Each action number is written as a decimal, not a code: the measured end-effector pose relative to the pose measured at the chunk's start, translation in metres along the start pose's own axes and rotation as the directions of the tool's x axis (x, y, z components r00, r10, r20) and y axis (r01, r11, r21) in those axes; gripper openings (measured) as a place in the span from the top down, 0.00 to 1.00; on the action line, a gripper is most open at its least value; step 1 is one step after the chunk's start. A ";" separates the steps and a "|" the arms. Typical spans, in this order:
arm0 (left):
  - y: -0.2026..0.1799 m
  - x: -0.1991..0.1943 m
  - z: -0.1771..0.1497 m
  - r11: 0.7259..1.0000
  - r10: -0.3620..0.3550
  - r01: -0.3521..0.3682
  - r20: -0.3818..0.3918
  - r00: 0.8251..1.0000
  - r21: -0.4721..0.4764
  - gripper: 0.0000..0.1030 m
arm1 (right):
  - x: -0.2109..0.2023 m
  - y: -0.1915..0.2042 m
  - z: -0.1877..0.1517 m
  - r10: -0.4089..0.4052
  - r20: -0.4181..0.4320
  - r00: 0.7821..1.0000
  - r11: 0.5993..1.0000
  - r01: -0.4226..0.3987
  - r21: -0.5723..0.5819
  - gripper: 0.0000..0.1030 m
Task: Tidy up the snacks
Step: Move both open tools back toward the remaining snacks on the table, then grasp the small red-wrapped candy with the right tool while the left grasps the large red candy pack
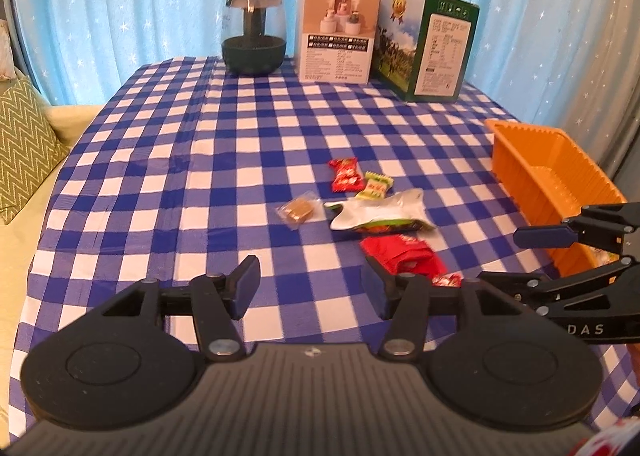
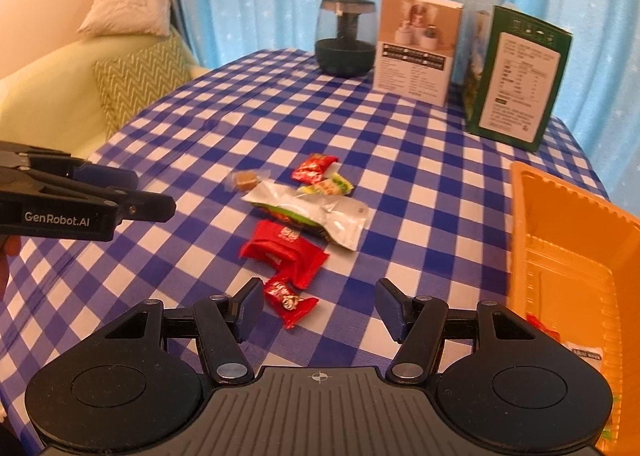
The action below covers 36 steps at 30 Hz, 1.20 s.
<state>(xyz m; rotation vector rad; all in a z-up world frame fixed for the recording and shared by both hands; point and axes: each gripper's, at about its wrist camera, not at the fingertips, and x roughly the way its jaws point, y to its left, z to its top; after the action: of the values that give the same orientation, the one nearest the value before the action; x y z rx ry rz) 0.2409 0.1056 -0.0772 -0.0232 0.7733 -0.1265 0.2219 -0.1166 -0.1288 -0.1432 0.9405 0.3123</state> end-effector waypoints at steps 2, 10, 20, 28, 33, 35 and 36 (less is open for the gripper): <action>0.004 0.002 -0.002 1.000 0.004 -0.004 -0.008 1.000 -0.001 0.48 | 0.004 0.004 0.000 0.003 -0.009 1.000 1.000 -0.004 -0.021 0.40; 0.011 0.008 -0.004 1.000 0.009 -0.009 -0.026 1.000 -0.012 0.46 | 0.019 0.011 0.000 0.037 -0.033 0.999 0.996 -0.039 -0.079 0.40; 0.000 0.015 -0.002 1.000 -0.010 0.011 -0.041 0.999 0.008 0.45 | 0.031 0.000 0.000 0.098 -0.068 0.993 0.988 -0.106 -0.115 0.48; -0.005 0.021 -0.002 0.999 -0.030 0.031 -0.052 0.998 0.018 0.45 | 0.052 -0.001 0.000 0.146 -0.110 0.983 0.975 -0.162 -0.152 0.63; -0.005 0.024 -0.003 0.999 -0.032 0.033 -0.060 0.998 0.017 0.45 | 0.058 -0.001 0.001 0.154 -0.128 0.980 0.974 -0.172 -0.146 0.77; -0.007 0.025 -0.002 0.999 -0.034 0.035 -0.062 0.997 0.017 0.45 | 0.056 -0.001 0.002 0.163 -0.130 0.978 0.974 -0.180 -0.136 0.79; -0.008 0.026 -0.001 0.999 -0.036 0.037 -0.063 0.997 0.017 0.45 | 0.054 -0.002 0.002 0.165 -0.131 0.978 0.975 -0.182 -0.128 0.83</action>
<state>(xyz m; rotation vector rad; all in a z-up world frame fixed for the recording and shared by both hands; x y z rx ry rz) 0.2580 0.0949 -0.0956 -0.0162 0.8345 -0.1699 0.2537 -0.1071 -0.1718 -0.2103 1.0527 0.5370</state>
